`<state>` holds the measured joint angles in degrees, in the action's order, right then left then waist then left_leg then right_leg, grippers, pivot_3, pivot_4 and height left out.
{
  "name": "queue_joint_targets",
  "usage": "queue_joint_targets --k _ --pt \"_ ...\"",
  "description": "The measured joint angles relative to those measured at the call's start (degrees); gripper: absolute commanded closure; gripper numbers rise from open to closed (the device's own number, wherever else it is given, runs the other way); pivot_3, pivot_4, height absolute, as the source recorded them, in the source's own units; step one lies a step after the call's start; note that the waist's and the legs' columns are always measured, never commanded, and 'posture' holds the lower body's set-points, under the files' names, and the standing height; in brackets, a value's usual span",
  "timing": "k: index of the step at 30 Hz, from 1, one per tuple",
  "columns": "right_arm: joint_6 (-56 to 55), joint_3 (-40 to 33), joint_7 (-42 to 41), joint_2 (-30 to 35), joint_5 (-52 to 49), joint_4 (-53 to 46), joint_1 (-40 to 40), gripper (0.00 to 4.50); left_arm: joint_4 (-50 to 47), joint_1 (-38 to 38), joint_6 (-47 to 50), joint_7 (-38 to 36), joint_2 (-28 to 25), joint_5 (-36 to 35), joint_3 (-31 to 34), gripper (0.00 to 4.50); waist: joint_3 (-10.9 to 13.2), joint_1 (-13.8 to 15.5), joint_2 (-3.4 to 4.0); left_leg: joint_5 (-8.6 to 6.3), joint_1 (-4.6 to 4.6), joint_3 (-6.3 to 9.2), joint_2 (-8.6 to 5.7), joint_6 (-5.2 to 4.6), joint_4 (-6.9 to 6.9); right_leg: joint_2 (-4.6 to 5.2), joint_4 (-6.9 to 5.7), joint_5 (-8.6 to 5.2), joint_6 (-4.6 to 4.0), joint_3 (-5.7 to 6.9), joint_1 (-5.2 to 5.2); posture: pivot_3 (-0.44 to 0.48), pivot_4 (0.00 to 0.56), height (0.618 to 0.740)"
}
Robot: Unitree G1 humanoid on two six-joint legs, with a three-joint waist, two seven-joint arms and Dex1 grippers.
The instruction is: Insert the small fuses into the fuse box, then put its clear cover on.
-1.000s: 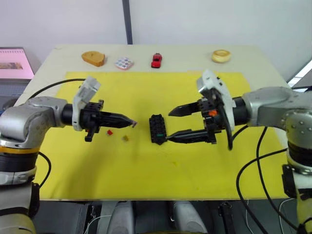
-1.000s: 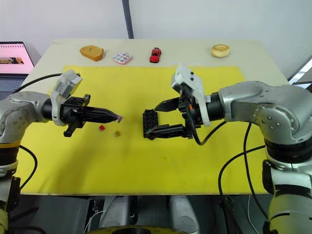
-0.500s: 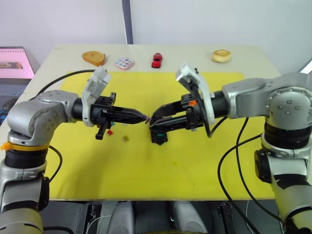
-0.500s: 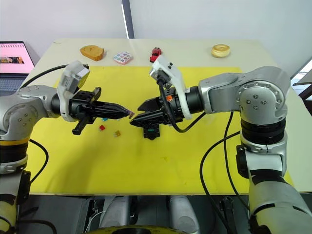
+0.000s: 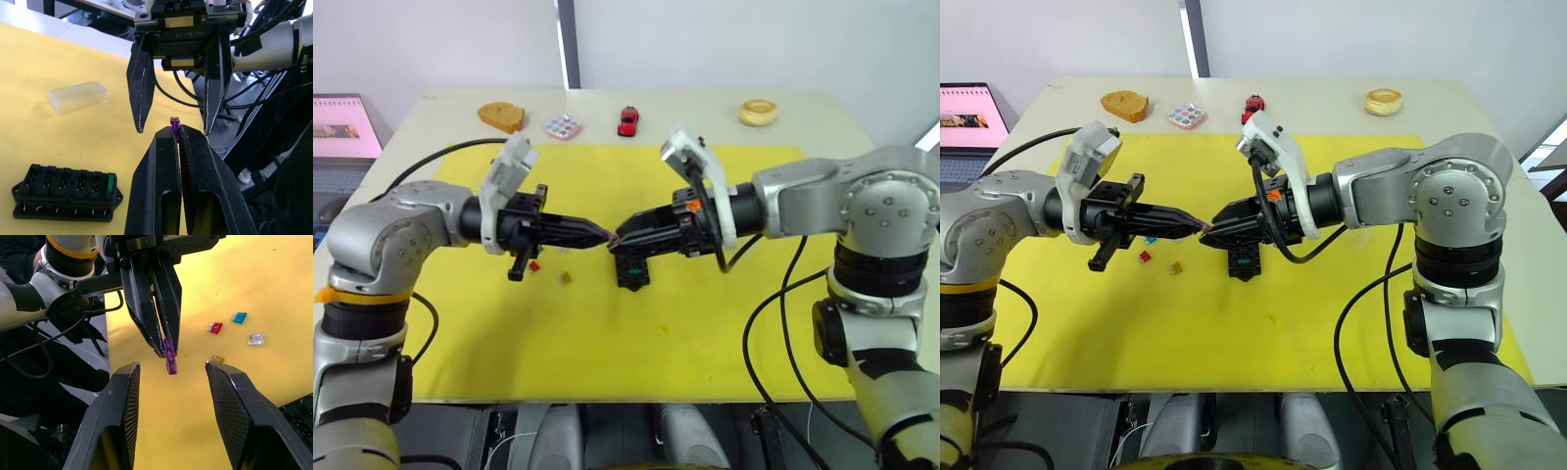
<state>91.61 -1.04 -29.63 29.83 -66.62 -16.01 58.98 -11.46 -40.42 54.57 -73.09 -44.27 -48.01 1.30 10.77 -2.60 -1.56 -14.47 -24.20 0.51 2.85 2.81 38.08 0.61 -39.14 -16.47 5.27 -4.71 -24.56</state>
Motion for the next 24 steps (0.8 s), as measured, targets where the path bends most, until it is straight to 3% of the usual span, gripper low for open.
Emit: queue_joint_targets --k 3,6,9,20,24 --pt "0.1 0.0 0.0 -0.1 0.0 0.0 0.0 2.26 0.0 0.0 0.0 0.3 0.0 -0.2 0.0 4.50 0.0 0.0 0.00 0.00 0.00 0.00 0.00 0.00 0.00 0.00 0.00 0.00 0.00 0.00 0.00 0.000 0.150 0.740" --pt "0.1 0.0 0.0 -0.2 0.0 0.1 0.0 3.04 -0.1 0.0 0.0 0.7 0.0 -0.2 0.0 4.50 0.0 0.0 0.00 0.00 0.00 0.00 0.00 0.00 0.00 0.00 0.00 0.00 0.00 0.00 0.00 0.000 0.150 0.740" --pt "0.1 0.0 -0.1 -0.2 0.0 0.3 0.2 4.48 -0.4 0.0 0.0 0.9 0.0 -0.2 0.0 4.50 0.0 0.0 0.00 0.00 0.00 0.00 0.00 0.00 0.00 0.00 0.00 0.00 0.00 0.00 0.00 0.000 0.150 0.740" --pt "0.3 0.0 -0.6 -0.1 0.0 0.5 0.4 4.48 -0.5 0.0 -0.1 0.9 -0.1 -0.3 0.0 4.50 0.0 0.0 0.00 0.00 0.00 0.00 0.00 0.00 -0.01 0.00 0.01 0.00 0.00 0.00 0.00 0.000 0.150 0.740" --pt "0.0 0.3 -1.1 0.4 0.2 0.3 0.4 4.50 -0.7 0.1 -0.2 0.9 -0.8 0.3 -0.5 3.07 0.0 0.0 0.00 0.00 0.00 0.00 0.00 0.00 -0.01 0.00 0.02 0.00 0.00 0.00 0.00 0.000 0.150 0.740"
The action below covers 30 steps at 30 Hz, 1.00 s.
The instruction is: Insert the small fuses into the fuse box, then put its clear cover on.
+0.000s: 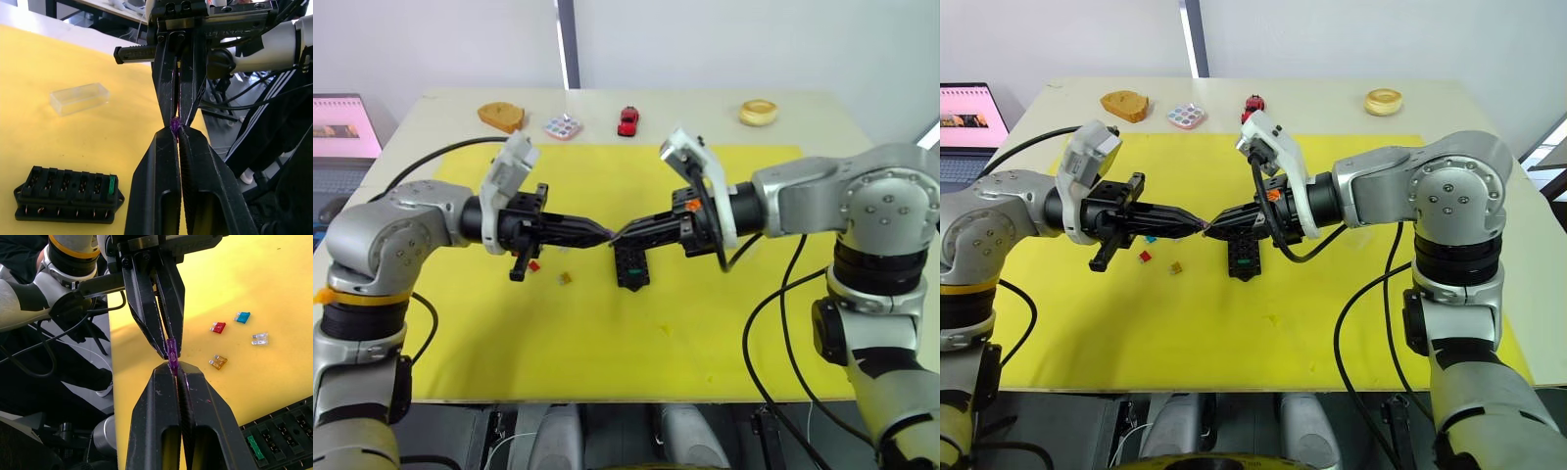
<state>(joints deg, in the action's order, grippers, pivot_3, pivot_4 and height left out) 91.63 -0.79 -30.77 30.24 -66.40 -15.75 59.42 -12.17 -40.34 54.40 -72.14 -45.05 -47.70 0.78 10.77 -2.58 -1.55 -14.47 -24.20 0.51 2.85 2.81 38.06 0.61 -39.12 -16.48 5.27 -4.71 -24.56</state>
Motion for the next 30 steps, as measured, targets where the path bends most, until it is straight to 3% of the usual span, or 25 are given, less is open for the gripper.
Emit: queue_joint_targets --k 2,5,6,9,14,20,30 --pt "-0.7 0.7 -0.5 1.0 0.8 -0.5 0.0 4.50 0.0 0.1 -0.3 0.0 -0.3 0.8 -0.1 2.05 0.0 0.0 0.00 0.00 0.00 0.00 0.00 0.00 0.00 0.00 0.01 0.00 0.00 0.00 0.00 0.000 0.150 0.740" --pt "-5.6 7.6 -3.9 7.7 6.5 -3.2 0.0 4.50 0.0 1.4 -4.4 -0.9 -1.5 4.1 -2.0 0.40 0.0 0.0 0.02 0.00 0.00 -0.01 -0.01 0.00 -0.04 0.01 0.06 0.00 0.00 0.00 -0.01 0.000 0.150 0.740" --pt "-7.9 10.5 -5.4 10.2 9.3 -3.7 -0.1 4.50 0.1 2.5 -6.1 -1.3 -1.9 5.8 -2.8 0.07 0.0 0.0 0.02 0.00 0.00 -0.02 -0.02 0.00 -0.05 0.01 0.06 -0.01 0.00 -0.01 -0.01 0.000 0.150 0.740" --pt "-16.3 19.3 -10.3 15.7 18.6 -3.7 -0.7 4.50 0.8 5.3 -13.8 -2.3 -2.2 12.8 -7.2 0.07 0.0 0.0 0.02 0.00 0.00 -0.05 -0.02 0.00 -0.05 0.01 0.08 -0.01 -0.01 -0.02 -0.02 0.000 0.150 0.740" --pt "-26.6 29.0 -18.1 17.4 29.5 -2.2 -1.1 4.50 4.2 8.1 -22.4 -2.4 0.8 20.5 -12.5 0.07 0.0 0.1 0.03 0.00 -0.04 -0.05 -0.01 0.00 -0.04 0.00 0.08 -0.01 -0.01 -0.03 -0.06 0.000 0.150 0.740" --pt "-31.2 32.5 -22.3 16.2 36.3 -0.6 -1.2 4.50 7.9 8.0 -28.2 -1.1 3.9 25.8 -14.2 0.07 0.0 0.1 0.02 0.00 -0.14 -0.03 -0.01 0.00 0.00 0.00 0.08 0.00 0.00 -0.02 -0.12 0.000 0.150 0.740" --pt "-33.7 34.2 -25.4 13.0 43.6 1.5 -1.3 4.50 9.9 7.9 -31.2 0.4 6.9 28.9 -15.2 0.07 0.0 0.1 0.02 0.00 -0.14 -0.01 -0.01 0.00 0.00 0.01 0.07 0.00 0.00 0.00 -0.12 0.000 0.150 0.740"
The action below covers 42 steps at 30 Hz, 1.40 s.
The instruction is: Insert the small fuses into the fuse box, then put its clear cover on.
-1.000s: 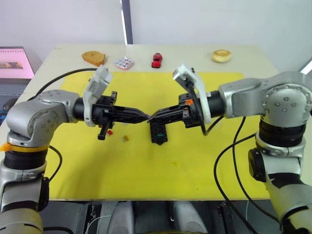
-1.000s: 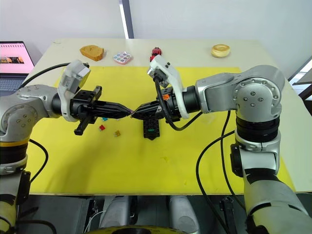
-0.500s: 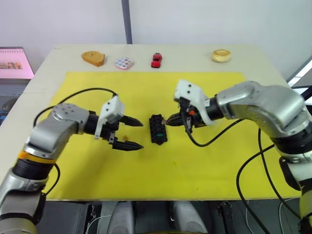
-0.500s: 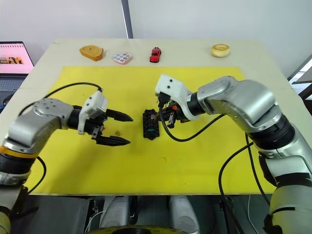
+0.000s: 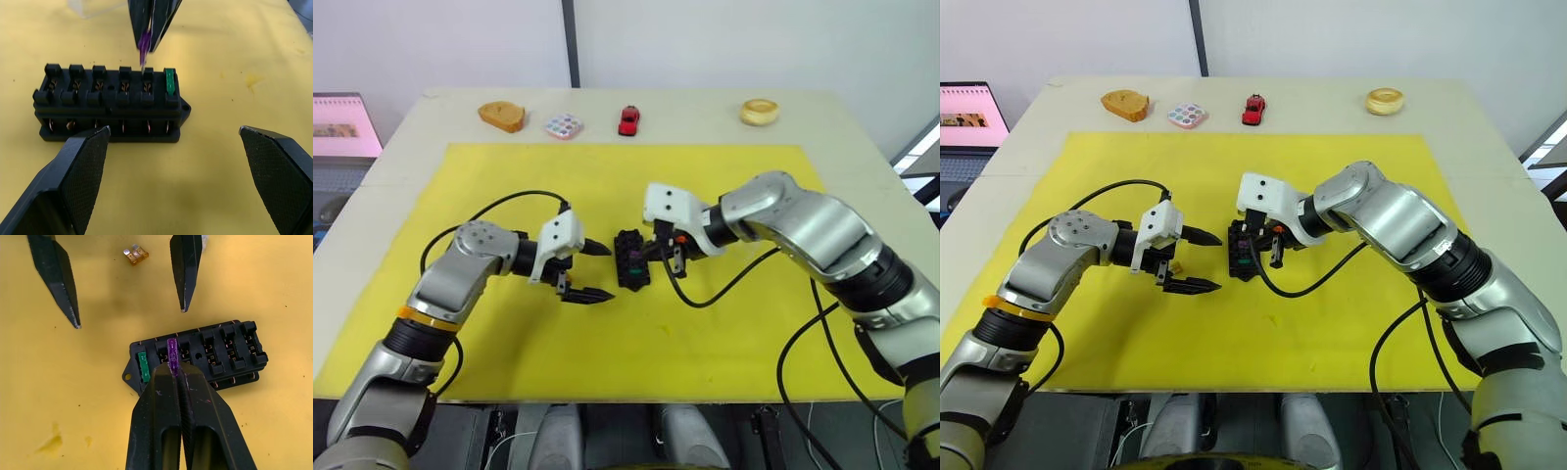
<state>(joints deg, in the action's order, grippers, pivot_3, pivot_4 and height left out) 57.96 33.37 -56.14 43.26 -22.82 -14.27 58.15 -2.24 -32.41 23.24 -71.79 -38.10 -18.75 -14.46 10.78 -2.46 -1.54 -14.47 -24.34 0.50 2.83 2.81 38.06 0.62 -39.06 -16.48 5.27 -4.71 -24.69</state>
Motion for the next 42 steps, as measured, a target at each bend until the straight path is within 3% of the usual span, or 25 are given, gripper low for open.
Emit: queue_joint_targets --k 42 --pt "-2.7 0.7 -5.0 -2.5 9.4 0.2 -2.1 4.50 1.0 0.0 -0.4 2.1 1.3 1.3 0.0 0.07 0.0 0.0 0.00 0.00 0.00 0.02 0.00 0.00 0.01 0.00 -0.03 0.01 0.00 0.02 0.00 0.000 0.150 0.740"
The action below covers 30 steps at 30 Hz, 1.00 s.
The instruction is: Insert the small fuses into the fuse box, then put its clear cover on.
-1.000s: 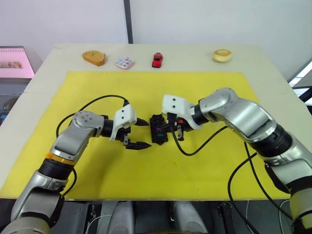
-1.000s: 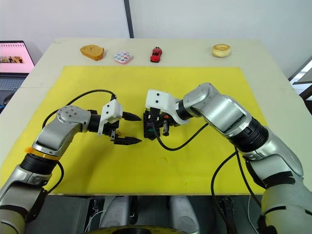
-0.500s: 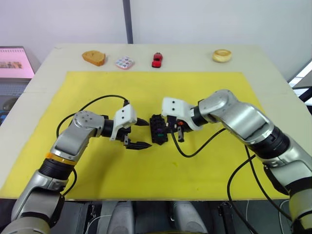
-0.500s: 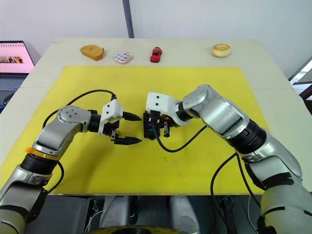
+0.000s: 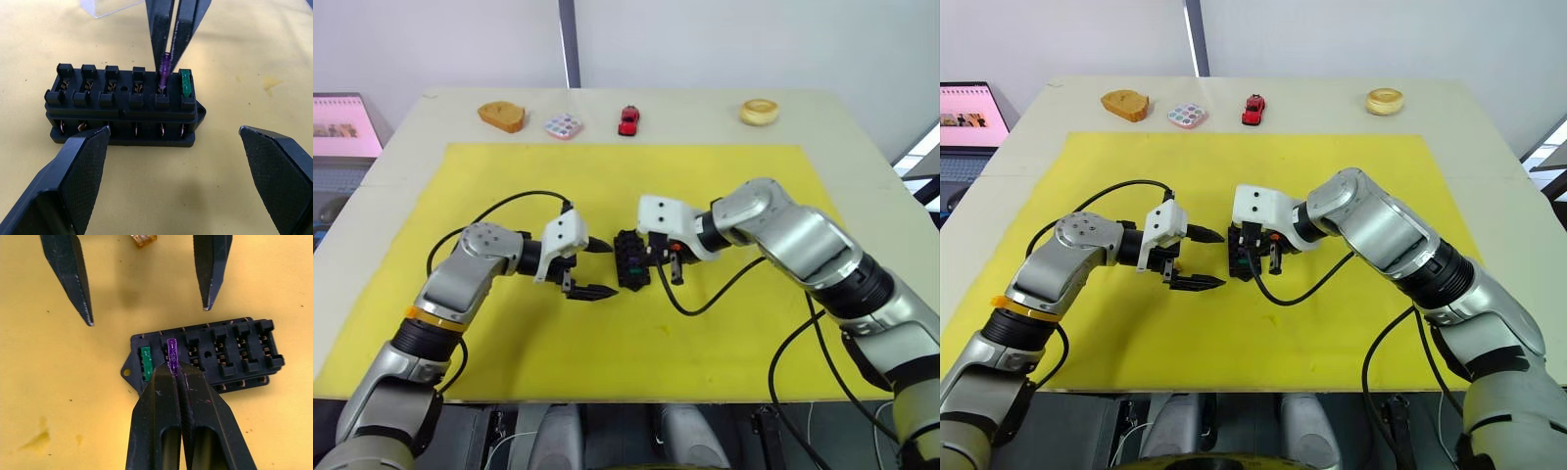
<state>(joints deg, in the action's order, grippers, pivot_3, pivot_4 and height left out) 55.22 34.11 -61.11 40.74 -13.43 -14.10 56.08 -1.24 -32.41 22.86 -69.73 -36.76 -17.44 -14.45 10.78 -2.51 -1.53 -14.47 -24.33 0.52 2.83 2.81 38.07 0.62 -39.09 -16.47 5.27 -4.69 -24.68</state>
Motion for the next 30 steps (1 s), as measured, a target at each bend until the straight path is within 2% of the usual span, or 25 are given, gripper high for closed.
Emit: queue_joint_targets --k 30 --pt "-2.1 1.8 -1.8 -1.2 4.6 0.4 -0.1 4.50 -1.2 0.2 0.4 1.2 0.5 0.0 0.0 0.07 0.0 0.0 0.00 0.00 0.02 0.00 0.00 0.00 0.02 0.00 -0.03 0.00 0.00 0.00 0.01 0.000 0.150 0.740"
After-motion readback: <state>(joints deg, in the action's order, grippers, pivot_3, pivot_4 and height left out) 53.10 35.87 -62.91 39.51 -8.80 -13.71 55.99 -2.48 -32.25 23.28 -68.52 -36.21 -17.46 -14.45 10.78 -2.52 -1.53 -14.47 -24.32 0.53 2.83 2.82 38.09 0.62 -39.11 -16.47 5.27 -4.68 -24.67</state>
